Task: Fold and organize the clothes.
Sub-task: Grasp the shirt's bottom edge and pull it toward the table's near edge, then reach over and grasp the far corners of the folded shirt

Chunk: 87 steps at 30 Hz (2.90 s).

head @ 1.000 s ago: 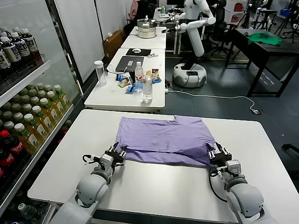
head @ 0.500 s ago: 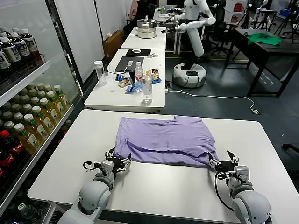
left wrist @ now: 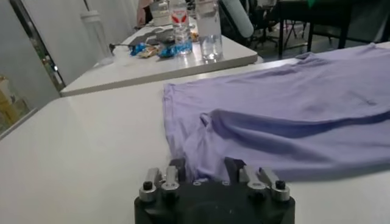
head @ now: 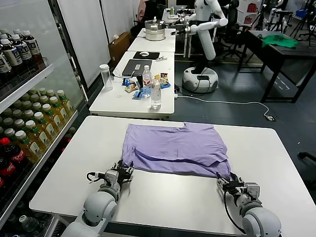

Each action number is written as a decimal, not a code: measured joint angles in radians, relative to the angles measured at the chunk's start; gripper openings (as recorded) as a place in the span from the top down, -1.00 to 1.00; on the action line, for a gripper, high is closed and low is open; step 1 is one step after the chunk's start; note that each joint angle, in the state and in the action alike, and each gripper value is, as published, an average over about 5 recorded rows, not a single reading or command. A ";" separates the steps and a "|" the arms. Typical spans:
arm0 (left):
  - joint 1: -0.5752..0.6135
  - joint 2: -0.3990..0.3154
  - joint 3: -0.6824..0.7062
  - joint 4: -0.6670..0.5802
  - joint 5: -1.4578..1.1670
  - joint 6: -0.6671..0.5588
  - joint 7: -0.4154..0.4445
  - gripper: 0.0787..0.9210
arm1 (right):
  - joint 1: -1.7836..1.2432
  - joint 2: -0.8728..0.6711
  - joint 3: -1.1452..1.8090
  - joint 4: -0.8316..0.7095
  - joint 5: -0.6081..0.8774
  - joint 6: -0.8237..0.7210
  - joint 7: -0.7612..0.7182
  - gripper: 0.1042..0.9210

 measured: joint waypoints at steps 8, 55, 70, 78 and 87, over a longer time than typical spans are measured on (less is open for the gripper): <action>0.005 0.013 -0.010 0.002 -0.034 -0.012 0.013 0.87 | -0.013 -0.013 0.016 0.012 0.009 -0.004 -0.008 0.81; 0.503 0.099 -0.184 -0.489 -0.007 0.023 0.016 0.16 | -0.507 0.009 0.221 0.450 -0.140 0.023 -0.012 0.02; 0.170 0.101 -0.099 -0.253 -0.103 0.022 -0.009 -0.74 | 0.030 -0.079 0.005 0.119 0.004 -0.004 0.053 -0.75; -0.061 0.077 -0.006 -0.060 -0.121 0.026 -0.025 -0.77 | 0.309 -0.079 -0.136 -0.111 0.065 -0.007 0.067 -0.76; -0.234 0.058 0.071 0.124 -0.137 0.030 -0.031 -0.77 | 0.521 -0.050 -0.244 -0.339 0.094 -0.009 0.066 -0.76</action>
